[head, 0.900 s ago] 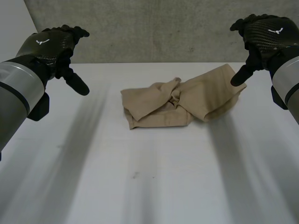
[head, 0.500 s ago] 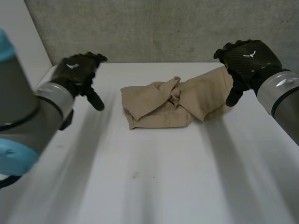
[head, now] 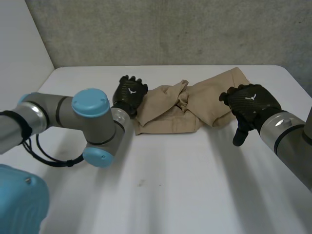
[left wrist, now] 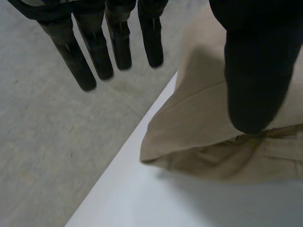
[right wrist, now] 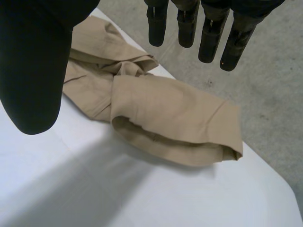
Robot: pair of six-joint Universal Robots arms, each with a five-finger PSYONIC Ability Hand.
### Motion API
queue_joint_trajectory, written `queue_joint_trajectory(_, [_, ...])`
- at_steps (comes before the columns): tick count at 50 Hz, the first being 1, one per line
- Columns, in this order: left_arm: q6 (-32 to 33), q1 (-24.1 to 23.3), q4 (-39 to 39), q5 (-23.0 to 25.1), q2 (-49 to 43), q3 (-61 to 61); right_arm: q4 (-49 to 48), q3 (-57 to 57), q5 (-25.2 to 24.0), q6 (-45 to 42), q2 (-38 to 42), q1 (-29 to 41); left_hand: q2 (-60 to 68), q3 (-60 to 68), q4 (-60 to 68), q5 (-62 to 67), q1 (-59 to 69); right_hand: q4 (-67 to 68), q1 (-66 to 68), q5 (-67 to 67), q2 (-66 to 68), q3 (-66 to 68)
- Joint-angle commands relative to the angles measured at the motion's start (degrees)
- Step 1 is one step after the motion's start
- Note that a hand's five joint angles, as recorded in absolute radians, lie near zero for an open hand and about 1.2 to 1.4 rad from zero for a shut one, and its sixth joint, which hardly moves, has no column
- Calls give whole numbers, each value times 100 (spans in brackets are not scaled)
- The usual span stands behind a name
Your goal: Fold the shorts.
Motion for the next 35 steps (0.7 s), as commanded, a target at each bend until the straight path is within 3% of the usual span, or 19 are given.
queue_joint_trajectory(1, [4,56,107,656,-355,286,-231,116,1,-10,15,-20,2096,2109,2123,2121,1985,-338,-95,-364,-252,-234])
queue_joint_trajectory(2, [4,73,107,692,-399,312,-248,116,1,-10,15,-12,3018,3032,3045,3043,2907,-338,-95,-364,-252,-234])
queue_joint_trajectory(7, [-5,126,116,754,-426,365,-248,108,1,-10,7,-20,4071,4084,4097,4095,3959,-338,-95,-364,-252,-234])
queue_joint_trajectory(8, [-5,187,116,780,-417,374,-248,108,1,-10,-2,-20,5353,5366,5379,5378,5242,-338,-95,-364,-252,-234])
queue_joint_trajectory(14, [-93,346,485,736,-154,383,-240,99,1,-1,-20,-20,5414,5427,5441,5439,5303,-338,-95,-364,-252,-234])
queue_joint_trajectory(16, [-268,398,634,710,354,330,-240,99,1,-1,-29,-20,5414,5427,5441,5439,5303,-338,-95,-364,-252,-234])
queue_joint_trajectory(23, [-2032,706,942,438,2216,58,-231,108,10,8,-64,-12,5414,5427,5441,5439,5303,-338,-95,-364,-252,-234])
queue_joint_trajectory(27, [-2526,741,969,358,2964,-47,-231,125,28,17,-81,24,5414,5427,5441,5439,5303,-338,-95,-364,-252,-234])
queue_joint_trajectory(35, [-2554,637,1065,314,3467,22,-231,152,36,34,-152,24,5414,5427,5441,5439,5303,-338,-95,-364,-252,-234])
